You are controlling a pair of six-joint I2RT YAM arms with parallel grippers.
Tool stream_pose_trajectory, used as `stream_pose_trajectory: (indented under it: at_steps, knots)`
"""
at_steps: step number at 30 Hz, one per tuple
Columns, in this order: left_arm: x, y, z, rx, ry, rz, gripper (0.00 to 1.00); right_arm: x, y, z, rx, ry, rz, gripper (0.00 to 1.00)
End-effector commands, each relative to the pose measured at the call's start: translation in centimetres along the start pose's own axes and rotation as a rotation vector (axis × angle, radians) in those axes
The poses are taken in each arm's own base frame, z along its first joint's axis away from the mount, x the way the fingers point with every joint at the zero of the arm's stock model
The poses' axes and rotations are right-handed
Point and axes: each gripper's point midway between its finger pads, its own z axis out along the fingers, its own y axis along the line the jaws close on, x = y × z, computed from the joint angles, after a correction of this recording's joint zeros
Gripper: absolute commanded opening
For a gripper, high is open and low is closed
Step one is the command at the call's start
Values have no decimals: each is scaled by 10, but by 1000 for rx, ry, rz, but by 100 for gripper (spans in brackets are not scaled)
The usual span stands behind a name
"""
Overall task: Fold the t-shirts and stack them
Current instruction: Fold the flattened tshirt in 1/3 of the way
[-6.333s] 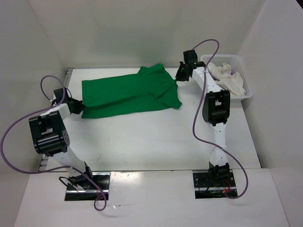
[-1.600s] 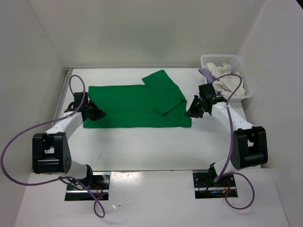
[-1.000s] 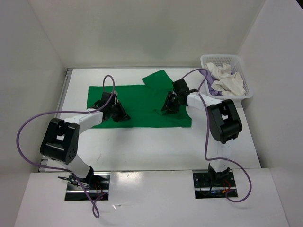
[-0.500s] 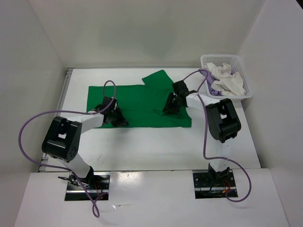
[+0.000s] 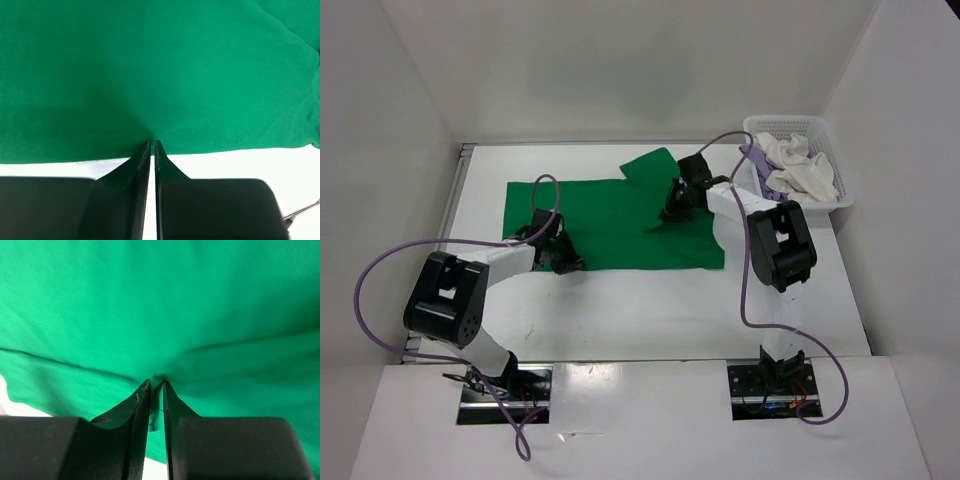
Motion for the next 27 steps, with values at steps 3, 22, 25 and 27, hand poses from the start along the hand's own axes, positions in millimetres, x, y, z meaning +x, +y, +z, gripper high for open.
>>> stream_pose_trajectory:
  at_steps: [3,22,25,27]
  knots:
    - [-4,1,-9,-8,-29,-24,13,-43,32,12,-65,-59,-46,22]
    - [-28,-28,-7,29,-24,23,12,69,36,-8,-94,120,-180,2]
    - [-29,-25,3,13,-8,28,12,73,28,1,-58,115,-187,2]
    - [-22,-12,13,-36,22,29,12,75,22,5,-35,120,-184,2]
